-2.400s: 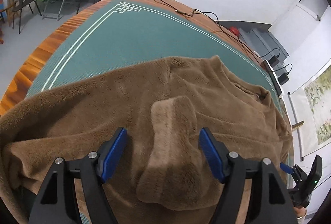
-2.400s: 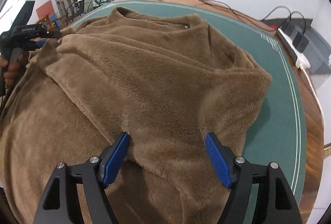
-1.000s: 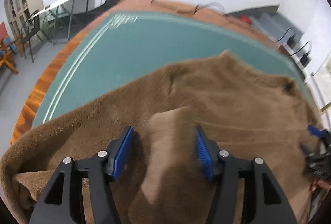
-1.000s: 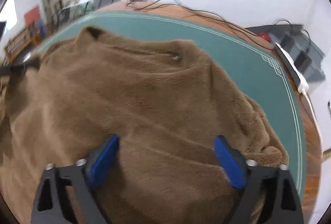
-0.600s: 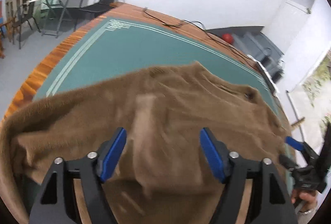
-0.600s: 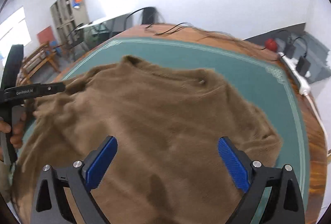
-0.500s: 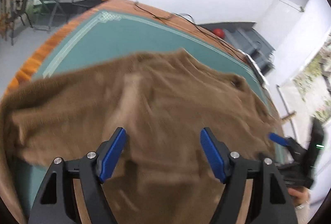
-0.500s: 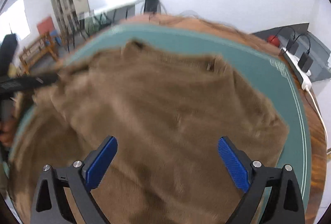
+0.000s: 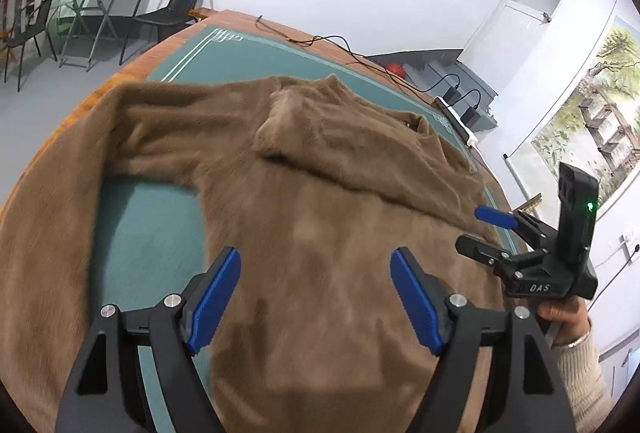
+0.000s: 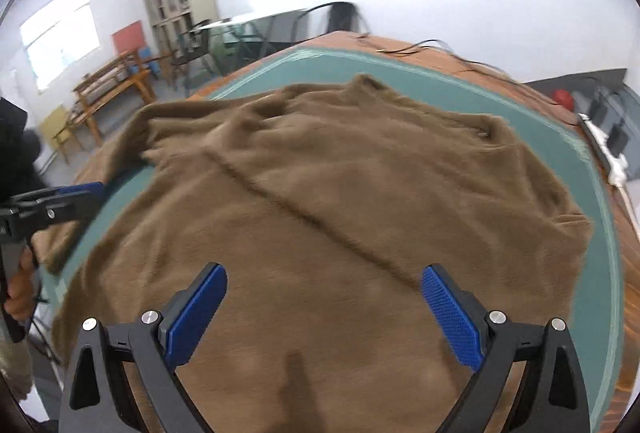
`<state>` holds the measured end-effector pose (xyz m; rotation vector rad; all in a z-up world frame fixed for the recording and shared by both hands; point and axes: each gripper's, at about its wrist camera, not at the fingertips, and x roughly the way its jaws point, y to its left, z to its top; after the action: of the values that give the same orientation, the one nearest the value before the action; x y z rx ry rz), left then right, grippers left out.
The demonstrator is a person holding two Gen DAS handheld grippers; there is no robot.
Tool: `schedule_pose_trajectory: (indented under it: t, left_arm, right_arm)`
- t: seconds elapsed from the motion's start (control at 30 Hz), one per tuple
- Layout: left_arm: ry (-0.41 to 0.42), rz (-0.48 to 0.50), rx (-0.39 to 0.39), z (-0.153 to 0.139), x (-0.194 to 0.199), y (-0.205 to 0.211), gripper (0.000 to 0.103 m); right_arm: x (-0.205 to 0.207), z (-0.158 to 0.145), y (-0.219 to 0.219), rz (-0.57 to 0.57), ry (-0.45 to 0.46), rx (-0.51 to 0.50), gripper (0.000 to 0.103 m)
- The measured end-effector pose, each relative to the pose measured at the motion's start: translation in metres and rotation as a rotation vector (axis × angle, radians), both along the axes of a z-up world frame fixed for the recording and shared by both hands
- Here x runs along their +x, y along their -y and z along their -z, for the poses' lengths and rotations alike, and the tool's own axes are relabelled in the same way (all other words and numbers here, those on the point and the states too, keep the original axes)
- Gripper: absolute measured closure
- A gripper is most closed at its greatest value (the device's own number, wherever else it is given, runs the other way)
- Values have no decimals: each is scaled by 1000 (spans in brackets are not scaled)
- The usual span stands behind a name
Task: Fold clothes
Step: 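Withdraw both grippers open above the folded sweatshirt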
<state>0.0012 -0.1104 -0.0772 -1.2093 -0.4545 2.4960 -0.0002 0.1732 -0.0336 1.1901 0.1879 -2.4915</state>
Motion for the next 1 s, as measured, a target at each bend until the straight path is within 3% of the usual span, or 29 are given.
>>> schedule_pose_trajectory:
  t: [0.2,0.47,0.67,1.0]
  left_arm:
    - [42,-68,27,23,31,38,22]
    - [42,-135,70,35,52,75,22]
    - [8,-145,13,34,72,91,22]
    - [-15,-184,-41,32,89,110,22]
  right_arm:
    - [17,24,41,-66,25,39,3]
    - [17,37,50,-59,72,18,3]
    - [14,59,48,-43,116,11,3]
    - [22,66,51,-72,60,57,1]
